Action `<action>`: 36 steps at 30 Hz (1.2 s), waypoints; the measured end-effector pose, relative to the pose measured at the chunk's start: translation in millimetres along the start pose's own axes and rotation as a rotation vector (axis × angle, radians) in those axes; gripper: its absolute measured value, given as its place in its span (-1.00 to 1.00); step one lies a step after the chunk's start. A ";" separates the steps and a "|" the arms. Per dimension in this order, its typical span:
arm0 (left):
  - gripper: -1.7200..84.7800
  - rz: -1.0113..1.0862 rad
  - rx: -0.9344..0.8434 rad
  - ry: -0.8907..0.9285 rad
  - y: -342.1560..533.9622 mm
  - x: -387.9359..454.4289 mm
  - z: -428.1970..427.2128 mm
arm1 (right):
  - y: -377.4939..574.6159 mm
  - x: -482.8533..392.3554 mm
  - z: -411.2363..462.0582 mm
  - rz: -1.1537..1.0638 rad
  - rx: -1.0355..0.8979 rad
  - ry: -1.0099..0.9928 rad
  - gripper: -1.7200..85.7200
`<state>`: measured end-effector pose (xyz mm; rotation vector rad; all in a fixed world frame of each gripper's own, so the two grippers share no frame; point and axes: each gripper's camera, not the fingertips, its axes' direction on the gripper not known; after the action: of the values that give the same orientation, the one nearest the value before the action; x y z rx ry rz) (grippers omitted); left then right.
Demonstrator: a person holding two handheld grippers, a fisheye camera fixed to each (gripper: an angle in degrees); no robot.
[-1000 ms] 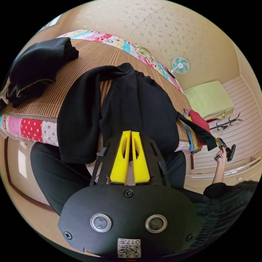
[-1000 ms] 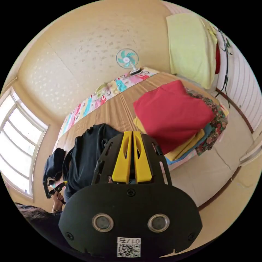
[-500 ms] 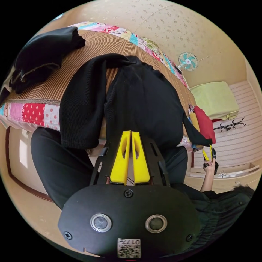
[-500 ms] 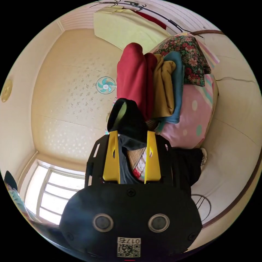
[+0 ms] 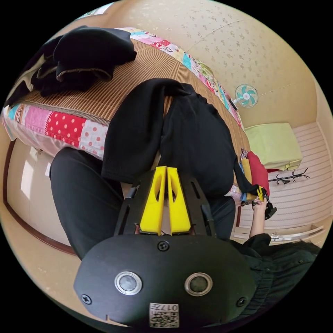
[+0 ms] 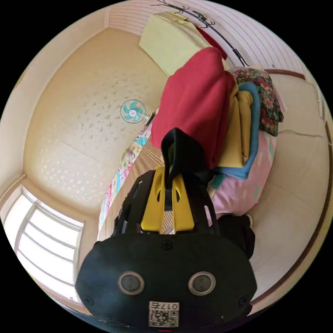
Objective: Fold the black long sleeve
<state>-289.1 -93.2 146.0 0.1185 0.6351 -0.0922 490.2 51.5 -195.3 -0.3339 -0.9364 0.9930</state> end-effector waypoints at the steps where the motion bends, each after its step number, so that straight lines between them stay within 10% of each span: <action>1: -0.97 -0.002 0.023 -0.006 -2.2 -3.5 -10.5 | -2.9 -23.0 -0.2 -0.053 0.020 -0.030 -0.91; 10: -0.73 -0.125 0.169 -0.081 -12.3 -46.0 -62.0 | 101.8 -317.2 148.9 -0.668 -0.394 -0.598 -0.88; 18: -0.85 -0.170 0.029 -0.096 -44.3 -102.8 -41.6 | 289.4 -184.6 203.3 -0.553 -0.877 -0.231 -0.90; 21: -0.90 -0.078 0.229 0.087 -50.1 -107.4 -120.0 | 271.1 -143.7 181.2 -0.588 -0.837 -0.222 -0.93; 26: -0.83 -0.382 0.479 -0.138 -33.5 -168.8 -230.4 | 234.5 -107.1 166.0 -0.791 -0.824 -0.186 -0.95; 36: -0.64 -0.681 0.455 0.247 44.2 -230.6 -148.6 | 233.0 -73.2 126.1 -0.979 -0.700 -0.114 -0.95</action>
<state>-555.6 -17.5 168.4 0.3528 0.8730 -0.8931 242.6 95.6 -306.1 -0.3365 -1.3393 -0.2364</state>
